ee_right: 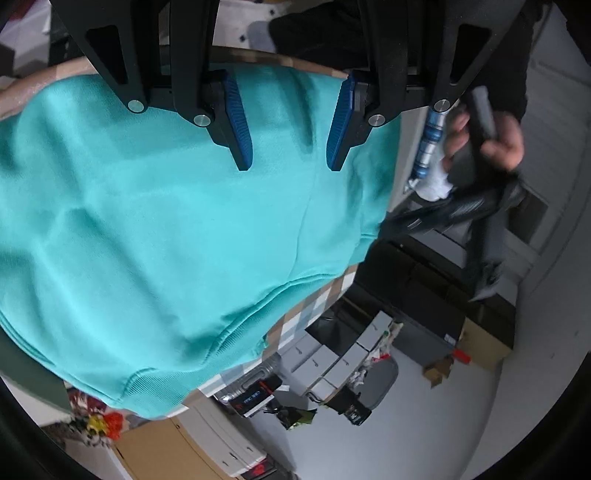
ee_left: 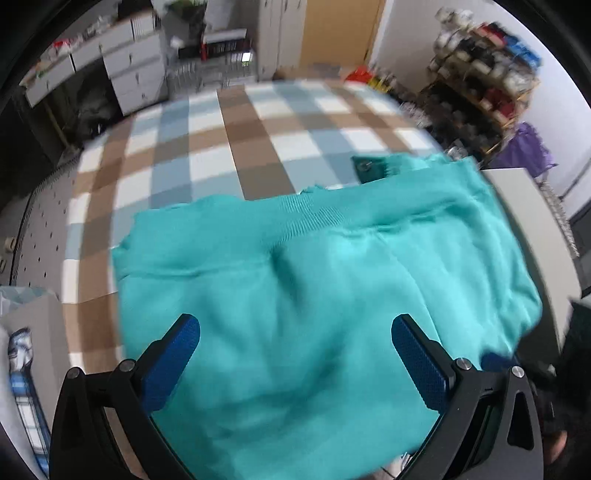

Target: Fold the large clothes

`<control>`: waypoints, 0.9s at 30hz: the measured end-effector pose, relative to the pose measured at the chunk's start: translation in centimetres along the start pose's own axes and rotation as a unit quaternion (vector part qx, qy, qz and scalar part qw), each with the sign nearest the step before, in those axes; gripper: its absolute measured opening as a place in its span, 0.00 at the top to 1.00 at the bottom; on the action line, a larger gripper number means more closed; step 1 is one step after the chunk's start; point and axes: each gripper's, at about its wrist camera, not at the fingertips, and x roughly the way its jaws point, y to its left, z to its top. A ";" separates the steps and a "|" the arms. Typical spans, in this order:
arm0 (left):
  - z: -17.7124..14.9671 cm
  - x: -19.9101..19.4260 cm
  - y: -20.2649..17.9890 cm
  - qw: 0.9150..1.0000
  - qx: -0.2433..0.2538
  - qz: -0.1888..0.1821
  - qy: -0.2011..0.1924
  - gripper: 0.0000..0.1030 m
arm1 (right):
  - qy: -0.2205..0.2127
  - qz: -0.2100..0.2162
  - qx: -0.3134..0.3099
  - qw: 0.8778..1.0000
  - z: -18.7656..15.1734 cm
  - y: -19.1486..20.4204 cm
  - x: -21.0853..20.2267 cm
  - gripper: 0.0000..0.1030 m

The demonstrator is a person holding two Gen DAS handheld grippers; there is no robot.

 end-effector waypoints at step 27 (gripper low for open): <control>-8.0 3.5 -3.6 0.993 0.030 -0.065 0.096 0.01 | -0.098 0.003 0.067 0.993 -0.9 -2.7 -5.9 0.57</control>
